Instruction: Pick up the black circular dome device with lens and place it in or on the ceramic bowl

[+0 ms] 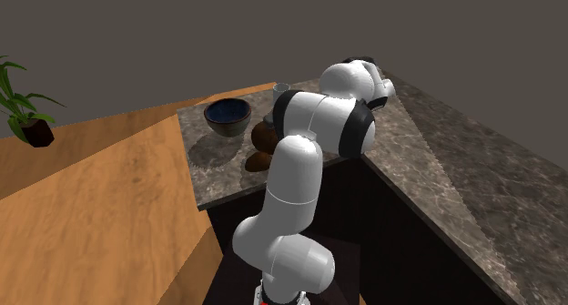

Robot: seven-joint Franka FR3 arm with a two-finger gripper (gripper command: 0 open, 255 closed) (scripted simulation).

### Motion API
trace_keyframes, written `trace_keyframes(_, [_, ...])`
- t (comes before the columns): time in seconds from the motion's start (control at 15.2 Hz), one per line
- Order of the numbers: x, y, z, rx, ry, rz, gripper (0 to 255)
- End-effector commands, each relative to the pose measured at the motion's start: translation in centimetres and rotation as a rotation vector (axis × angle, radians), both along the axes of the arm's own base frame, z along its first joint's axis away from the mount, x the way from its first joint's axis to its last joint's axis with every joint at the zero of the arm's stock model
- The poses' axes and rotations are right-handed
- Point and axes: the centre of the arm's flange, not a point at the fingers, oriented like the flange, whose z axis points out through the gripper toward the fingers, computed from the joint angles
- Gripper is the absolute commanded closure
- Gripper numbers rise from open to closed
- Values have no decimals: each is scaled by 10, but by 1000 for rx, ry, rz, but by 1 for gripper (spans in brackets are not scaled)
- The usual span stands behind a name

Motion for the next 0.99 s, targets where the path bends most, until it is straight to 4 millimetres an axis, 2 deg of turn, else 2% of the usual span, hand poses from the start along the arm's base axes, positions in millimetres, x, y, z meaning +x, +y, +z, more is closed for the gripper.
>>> trace_keyframes(0.0, [0, 0, 0, 0, 0, 0, 255])
trace_keyframes(0.59, [0, 0, 0, 0, 0, 0, 255])
trace_keyframes(0.92, [0, 0, 26, 0, 0, 0, 255])
